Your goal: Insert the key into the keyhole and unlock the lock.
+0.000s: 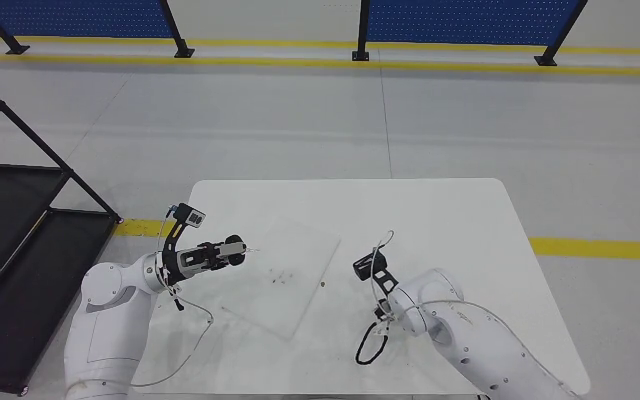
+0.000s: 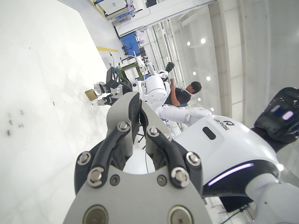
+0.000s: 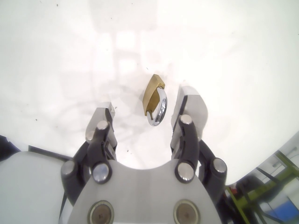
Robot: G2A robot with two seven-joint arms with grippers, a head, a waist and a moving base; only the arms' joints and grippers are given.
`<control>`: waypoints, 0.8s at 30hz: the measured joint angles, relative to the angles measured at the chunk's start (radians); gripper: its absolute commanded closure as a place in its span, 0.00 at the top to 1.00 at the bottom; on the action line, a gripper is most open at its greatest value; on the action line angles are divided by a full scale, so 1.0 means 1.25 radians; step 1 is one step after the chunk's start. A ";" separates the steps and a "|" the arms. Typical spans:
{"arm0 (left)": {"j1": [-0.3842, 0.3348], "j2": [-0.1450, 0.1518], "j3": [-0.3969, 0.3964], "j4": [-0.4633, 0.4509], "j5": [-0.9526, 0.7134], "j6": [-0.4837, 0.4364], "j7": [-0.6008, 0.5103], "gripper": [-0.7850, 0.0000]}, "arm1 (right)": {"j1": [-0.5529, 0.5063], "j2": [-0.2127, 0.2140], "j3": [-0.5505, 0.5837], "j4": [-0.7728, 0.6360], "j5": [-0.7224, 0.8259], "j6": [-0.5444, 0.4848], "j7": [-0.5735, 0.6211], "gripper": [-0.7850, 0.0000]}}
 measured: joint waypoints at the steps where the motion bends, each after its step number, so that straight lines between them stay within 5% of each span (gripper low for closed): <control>1: 0.000 0.000 0.000 0.000 0.000 0.000 0.000 0.00 | 0.005 0.002 -0.003 0.003 0.006 0.000 0.000 0.47; 15: 0.000 0.000 0.000 0.000 0.000 0.000 0.000 0.00 | 0.069 0.026 -0.054 0.043 0.088 0.000 0.000 0.35; 24: 0.000 0.000 0.000 0.000 0.000 0.000 0.000 0.00 | 0.114 0.030 -0.093 0.073 0.129 0.000 0.000 0.17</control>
